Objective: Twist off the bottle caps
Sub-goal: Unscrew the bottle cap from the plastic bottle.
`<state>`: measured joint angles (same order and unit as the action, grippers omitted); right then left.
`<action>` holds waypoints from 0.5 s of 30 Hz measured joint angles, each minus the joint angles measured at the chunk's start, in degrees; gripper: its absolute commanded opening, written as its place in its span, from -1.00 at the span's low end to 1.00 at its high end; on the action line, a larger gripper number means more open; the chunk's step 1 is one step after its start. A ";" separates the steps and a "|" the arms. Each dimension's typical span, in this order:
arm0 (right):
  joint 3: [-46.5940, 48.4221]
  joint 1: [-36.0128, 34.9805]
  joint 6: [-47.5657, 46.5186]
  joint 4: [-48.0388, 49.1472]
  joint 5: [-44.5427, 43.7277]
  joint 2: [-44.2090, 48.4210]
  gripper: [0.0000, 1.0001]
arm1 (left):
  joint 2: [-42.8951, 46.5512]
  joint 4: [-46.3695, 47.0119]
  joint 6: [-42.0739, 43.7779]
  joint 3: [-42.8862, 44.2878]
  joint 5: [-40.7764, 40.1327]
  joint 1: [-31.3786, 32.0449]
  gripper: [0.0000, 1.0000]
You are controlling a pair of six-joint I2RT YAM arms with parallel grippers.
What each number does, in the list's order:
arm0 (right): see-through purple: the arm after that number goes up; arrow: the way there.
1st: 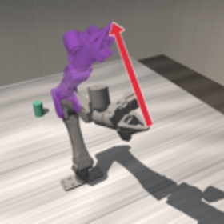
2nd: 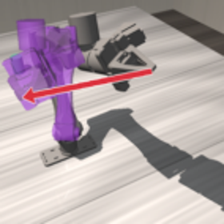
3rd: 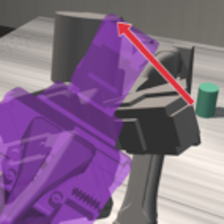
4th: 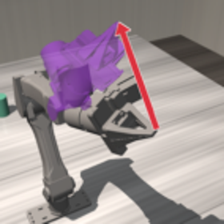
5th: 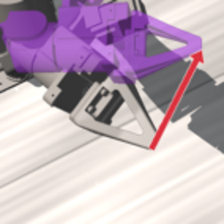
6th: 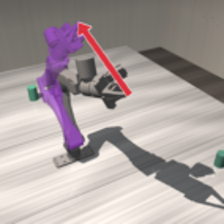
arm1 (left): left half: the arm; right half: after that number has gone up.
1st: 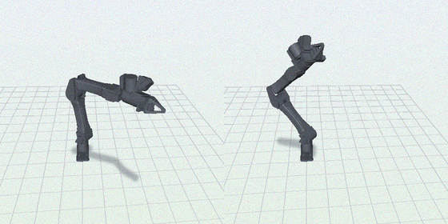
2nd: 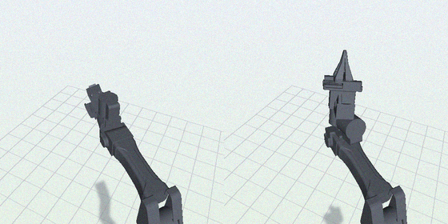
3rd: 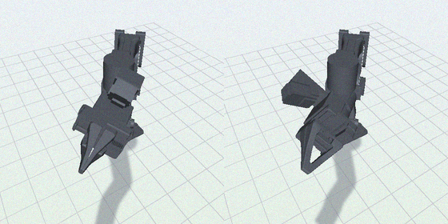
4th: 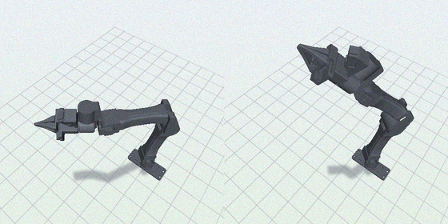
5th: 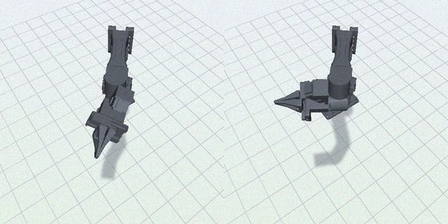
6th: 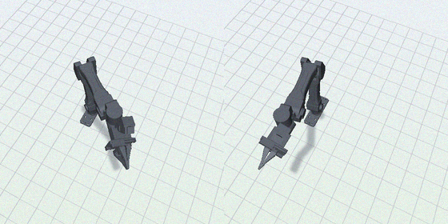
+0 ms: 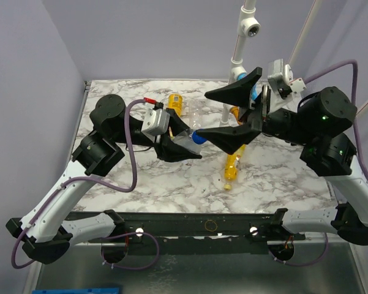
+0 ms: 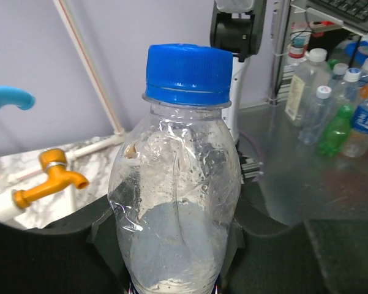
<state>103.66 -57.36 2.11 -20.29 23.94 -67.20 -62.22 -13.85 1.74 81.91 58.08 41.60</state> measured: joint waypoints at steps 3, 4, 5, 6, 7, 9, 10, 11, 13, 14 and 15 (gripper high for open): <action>-3.39 0.02 0.59 3.08 -7.28 0.11 1.00 | 1.22 -0.52 4.04 -0.46 -0.98 0.02 -1.00; -4.24 0.02 0.76 3.58 -8.90 0.09 1.00 | 1.57 -0.61 5.51 -0.66 -1.22 0.04 -1.00; -4.96 0.04 0.85 4.00 -10.01 0.07 1.00 | 2.01 -0.74 7.34 -0.98 -1.66 0.04 -1.00; -5.64 0.07 0.92 4.31 -10.82 0.07 1.00 | 2.49 -0.90 9.97 -1.46 -2.14 0.04 -1.00; -6.25 0.09 0.94 4.68 -11.10 0.15 1.00 | 2.89 -1.05 11.96 -1.90 -2.51 0.04 -1.00; -7.65 0.09 1.01 5.90 -11.06 0.63 1.00 | 3.67 -1.29 15.85 -2.84 -3.43 0.04 -1.00; -8.94 0.09 1.11 6.80 -10.97 1.40 1.00 | 4.15 -1.49 18.18 -3.48 -3.89 0.04 -1.00; -9.94 0.09 1.33 7.45 -10.80 2.12 1.00 | 4.55 -1.73 20.33 -3.98 -4.46 0.04 -1.00; -11.82 0.09 1.79 8.61 -10.69 3.98 1.00 | 4.90 -1.99 23.32 -4.52 -5.18 0.04 -1.00; -12.33 0.09 2.10 9.22 -10.67 4.79 1.00 | 4.92 -2.08 24.72 -4.70 -5.57 0.04 -1.00; -12.63 0.09 2.43 10.01 -10.67 5.55 1.00 | 4.92 -2.10 25.51 -4.83 -5.73 0.04 -1.00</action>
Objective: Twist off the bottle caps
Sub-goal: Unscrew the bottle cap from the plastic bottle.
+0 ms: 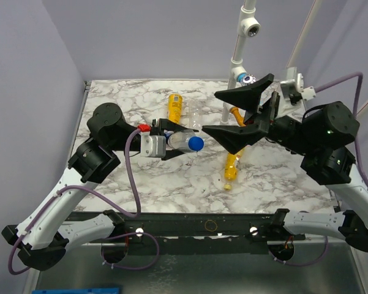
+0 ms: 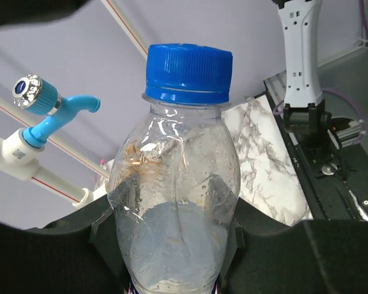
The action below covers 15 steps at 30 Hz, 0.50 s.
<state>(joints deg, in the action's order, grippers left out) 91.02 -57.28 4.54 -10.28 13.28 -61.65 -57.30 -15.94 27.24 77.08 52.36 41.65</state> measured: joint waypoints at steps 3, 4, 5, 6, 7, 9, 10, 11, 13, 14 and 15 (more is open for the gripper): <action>-0.09 0.00 0.72 2.27 -0.02 1.75 1.00 | 0.04 -0.07 2.25 -0.68 -0.59 0.00 -1.00; -0.09 0.00 0.98 2.95 -0.02 2.14 1.00 | 0.04 -0.13 2.80 -0.81 -0.79 0.00 -1.00; -0.13 0.00 1.09 3.48 -0.04 2.32 1.00 | 0.04 -0.15 3.23 -0.85 -0.92 0.00 -1.00; -0.20 0.00 1.27 3.82 -0.07 2.45 1.00 | 0.04 -0.13 3.80 -0.87 -1.05 0.00 -1.00; -0.28 0.00 1.31 4.15 -0.09 2.54 1.00 | 0.07 -0.11 4.17 -0.87 -1.18 0.00 -1.00; -0.59 0.00 1.42 4.66 -0.11 2.56 1.00 | 0.13 -0.11 4.83 -0.87 -1.44 0.04 -1.00; -0.81 0.00 1.42 4.66 -0.09 2.43 1.00 | 0.13 -0.11 5.09 -0.87 -1.55 0.07 -1.00; -0.96 0.00 1.40 4.63 -0.09 2.29 1.00 | 0.15 -0.11 5.22 -0.87 -1.68 0.09 -1.00; -1.01 0.00 1.36 4.59 -0.07 1.49 1.00 | 0.15 -0.11 5.31 -0.87 -2.16 0.11 -1.00; -1.01 0.00 1.29 4.50 -0.07 0.96 1.00 | 0.15 -0.11 5.49 -0.87 -2.47 0.11 -1.00; -1.01 0.00 1.14 4.24 -0.07 0.33 1.00 | 0.15 -0.11 5.64 -0.87 -2.64 0.11 -1.00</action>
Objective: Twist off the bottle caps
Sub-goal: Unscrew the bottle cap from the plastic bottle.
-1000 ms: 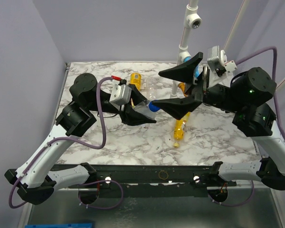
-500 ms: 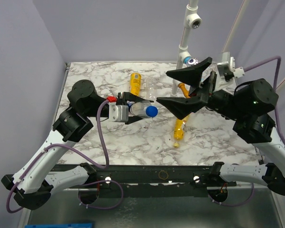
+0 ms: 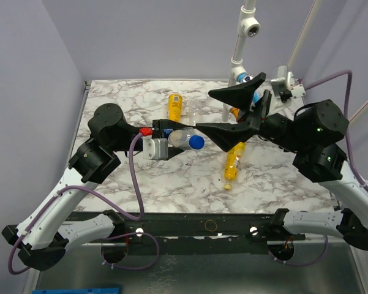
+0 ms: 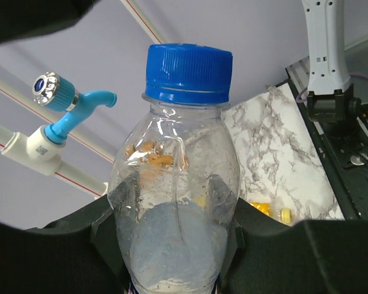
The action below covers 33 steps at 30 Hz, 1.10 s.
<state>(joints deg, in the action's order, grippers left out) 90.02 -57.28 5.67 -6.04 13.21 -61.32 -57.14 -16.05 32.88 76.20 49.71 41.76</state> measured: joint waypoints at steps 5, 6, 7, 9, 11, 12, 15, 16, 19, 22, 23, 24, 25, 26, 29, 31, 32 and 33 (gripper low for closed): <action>-0.37 0.00 -1.22 -1.36 -0.04 -2.40 1.00 | 0.24 0.09 2.03 -0.28 -1.84 0.00 -1.00; -0.63 0.00 -1.38 -1.51 -0.04 -2.45 1.00 | 0.28 0.11 2.29 -0.31 -2.25 0.00 -1.00; -0.87 0.00 -1.49 -1.57 -0.07 -2.43 1.00 | 0.35 0.17 2.51 -0.37 -2.69 0.00 -1.00; -1.07 0.00 -1.68 -1.57 -0.04 -2.32 1.00 | 0.39 0.26 2.51 -0.44 -3.26 0.00 -1.00; -1.11 0.00 -1.68 -1.55 -0.04 -2.10 1.00 | 0.37 0.66 1.20 -0.55 -4.39 0.00 -1.00; -1.14 0.00 -1.68 -1.51 -0.04 -1.99 1.00 | 0.35 0.98 0.28 -0.61 -5.09 0.00 -1.00; -1.16 0.00 -1.64 -1.20 -0.20 -1.88 1.00 | 0.26 2.95 -4.15 -1.16 -7.78 0.00 -1.00; -1.16 0.00 -1.62 -1.20 -0.52 -1.92 1.00 | 0.17 4.09 -6.47 -1.49 -9.22 0.00 -1.00; -1.14 0.00 -1.46 -1.11 -2.29 -2.75 0.99 | -0.48 6.62 -12.07 -2.21 -13.90 0.00 -1.00; -0.81 0.00 -1.14 -0.92 -5.35 -4.96 0.90 | -1.51 8.17 -15.91 -2.40 -17.44 0.00 -1.00; -0.81 0.00 -0.98 -0.83 -6.38 -5.79 0.87 | -1.81 8.50 -16.83 -2.40 -18.34 0.00 -1.00; -0.81 0.00 -0.79 -0.83 -7.39 -6.64 0.82 | -2.05 8.79 -17.66 -2.40 -19.04 0.00 -1.00; -0.81 0.00 -0.61 -0.83 -8.46 -7.37 0.78 | -2.21 9.03 -18.47 -2.40 -19.67 0.00 -1.00; -0.83 0.00 -0.44 -0.83 -9.57 -7.96 0.72 | -2.34 9.22 -19.10 -2.40 -20.15 0.00 -1.00; -1.36 0.00 0.33 -0.11 -12.02 -8.44 0.53 | -2.36 9.73 -20.46 -2.40 -21.14 0.00 -1.00; -1.95 0.00 0.79 1.25 -12.98 -7.98 0.44 | -2.36 10.12 -21.27 -2.40 -21.40 0.00 -1.00; -2.32 0.00 0.96 1.95 -13.20 -7.61 0.39 | -2.36 10.19 -21.53 -2.40 -21.57 0.00 -1.00; -2.60 0.00 1.09 2.64 -13.40 -7.26 0.32 | -2.36 10.29 -21.77 -2.40 -21.75 0.00 -1.00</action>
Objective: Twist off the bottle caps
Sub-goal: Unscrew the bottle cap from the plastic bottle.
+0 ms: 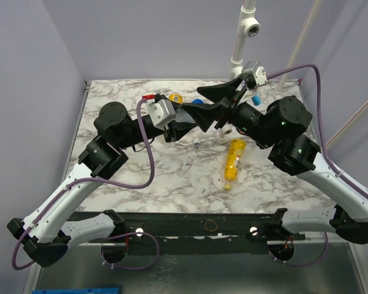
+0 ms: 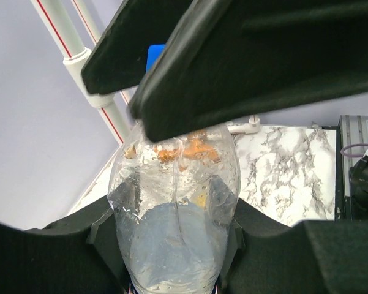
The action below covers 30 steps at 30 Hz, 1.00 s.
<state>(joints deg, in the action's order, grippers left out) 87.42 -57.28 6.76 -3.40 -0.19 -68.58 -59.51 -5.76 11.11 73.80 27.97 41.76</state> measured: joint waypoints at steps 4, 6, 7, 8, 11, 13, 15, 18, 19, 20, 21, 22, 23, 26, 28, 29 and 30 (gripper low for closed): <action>-0.55 0.00 0.57 2.51 -0.22 1.29 0.11 | 0.00 0.42 -1.16 0.00 -0.44 0.00 -1.00; -0.55 0.00 0.87 3.39 -0.22 1.62 0.09 | 0.00 0.61 -1.64 0.00 -0.50 0.00 -1.00; -0.55 0.00 0.92 3.69 -0.22 1.64 0.09 | 0.00 0.68 -1.95 0.00 -0.50 0.00 -1.00; -0.55 0.00 0.94 3.82 -0.22 1.64 0.09 | -0.02 0.81 -2.21 0.00 -0.50 0.00 -1.00; -0.55 0.00 1.05 3.78 -0.20 1.36 0.18 | -0.09 1.14 -3.06 0.00 -0.50 0.00 -1.00; -0.55 0.00 1.29 3.78 -0.20 1.01 0.18 | -0.22 1.42 -3.65 0.00 -0.52 0.00 -1.00; -0.55 0.00 1.40 3.78 -0.20 0.63 0.13 | -0.31 1.46 -4.20 0.00 -0.55 0.00 -1.00; -0.55 0.00 1.55 3.76 -0.20 0.20 -0.07 | -0.52 1.57 -4.90 0.02 -0.61 0.00 -1.00; -0.52 0.00 1.73 3.78 -0.20 0.11 -0.18 | -0.59 1.62 -4.98 0.02 -0.61 0.00 -1.00; -0.52 0.00 1.79 3.78 -0.17 0.07 -0.33 | -0.66 1.66 -5.18 0.02 -0.61 0.00 -1.00; -0.52 0.00 1.84 3.78 -0.13 0.04 -0.47 | -0.79 1.70 -5.31 0.02 -0.61 0.00 -1.00; -0.50 0.00 2.14 3.80 0.04 0.00 -0.61 | -0.87 1.75 -5.46 0.02 -0.61 0.00 -1.00; -0.48 0.00 2.10 3.85 -0.11 -0.04 -0.69 | -0.92 1.77 -5.73 0.04 -0.61 0.00 -1.00; -0.35 0.00 2.23 3.93 0.00 -0.13 -0.93 | -0.98 1.77 -6.32 0.22 -0.66 0.00 -1.00; -0.13 0.00 2.23 4.07 0.11 -0.26 -0.99 | -1.16 1.77 -6.75 0.48 -0.92 0.00 -1.00; 0.17 0.00 2.23 4.00 0.24 -0.44 -0.99 | -1.27 1.79 -7.15 0.68 -1.05 0.00 -1.00; 0.37 0.00 2.21 4.02 0.35 -0.52 -0.99 | -1.38 1.84 -7.32 0.83 -1.14 0.00 -1.00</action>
<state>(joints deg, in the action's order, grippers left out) 87.79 -57.28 8.97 0.62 0.16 -69.10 -60.88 -3.92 3.79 74.63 26.83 41.76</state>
